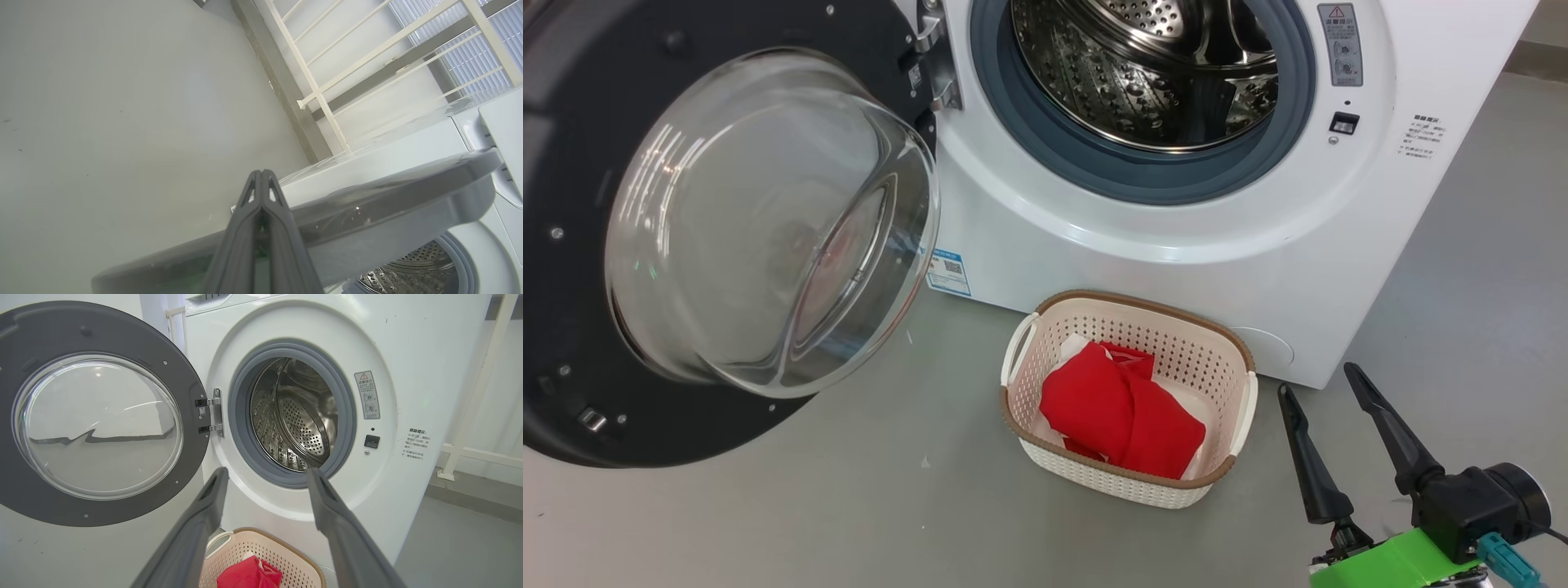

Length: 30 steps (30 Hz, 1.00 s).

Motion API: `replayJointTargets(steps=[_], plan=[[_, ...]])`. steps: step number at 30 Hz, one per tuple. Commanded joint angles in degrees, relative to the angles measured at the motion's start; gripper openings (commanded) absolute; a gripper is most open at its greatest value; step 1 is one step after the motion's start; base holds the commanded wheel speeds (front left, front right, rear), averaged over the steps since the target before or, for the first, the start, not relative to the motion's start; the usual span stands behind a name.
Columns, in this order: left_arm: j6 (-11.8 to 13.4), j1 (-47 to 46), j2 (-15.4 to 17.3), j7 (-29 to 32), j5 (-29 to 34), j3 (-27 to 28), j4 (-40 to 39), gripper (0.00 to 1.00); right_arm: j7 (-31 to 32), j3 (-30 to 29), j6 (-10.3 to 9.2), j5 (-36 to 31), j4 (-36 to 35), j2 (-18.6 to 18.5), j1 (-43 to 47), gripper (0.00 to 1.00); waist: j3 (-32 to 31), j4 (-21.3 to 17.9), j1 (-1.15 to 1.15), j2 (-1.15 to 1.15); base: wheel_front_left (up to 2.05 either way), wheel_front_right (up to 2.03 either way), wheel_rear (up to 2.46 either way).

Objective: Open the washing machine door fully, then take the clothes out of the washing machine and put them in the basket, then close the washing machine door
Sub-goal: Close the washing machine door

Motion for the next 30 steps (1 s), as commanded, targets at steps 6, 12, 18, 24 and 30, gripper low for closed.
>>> replayJointTargets(steps=[6, 12, 18, 24, 30], plan=[[-2.5, -0.3, 0.7, 2.5, -3.1, 1.0, -2.9, 0.00, -0.7, 1.3, 0.29, 0.7, -1.3, -0.7, -2.0, 1.00, 0.3, 0.5, 0.00, 0.00, 0.00, 0.00, 0.00], [-3.6, 0.5, -2.3, 5.1, -6.7, 2.6, -4.4, 0.00, -0.9, 1.3, 0.29, 1.0, -0.9, -0.7, -2.2, 1.00, 0.0, 1.4, 0.00, 0.00, 0.00, 0.00, 0.00], [-4.1, 1.6, -4.0, 6.7, -8.5, 3.2, -6.1, 0.00, -1.1, 1.2, 0.29, 1.2, -0.6, -0.7, -2.1, 1.00, -0.4, 1.8, 0.00, 0.00, 0.00, 0.00, 0.00], [-4.1, 3.4, -7.0, 9.5, -11.5, 4.4, -9.7, 0.00, -1.3, 1.1, 0.29, 1.7, -0.4, -0.7, -1.7, 1.00, -0.7, 2.3, 0.00, 0.00, 0.00, 0.00, 0.00], [-3.1, 6.2, -10.1, 11.7, -13.4, 4.8, -15.9, 0.00, -1.5, 1.0, 0.29, 2.0, 0.0, -0.7, -1.7, 1.00, -1.1, 2.5, 0.00, 0.00, 0.00, 0.00, 0.00]])
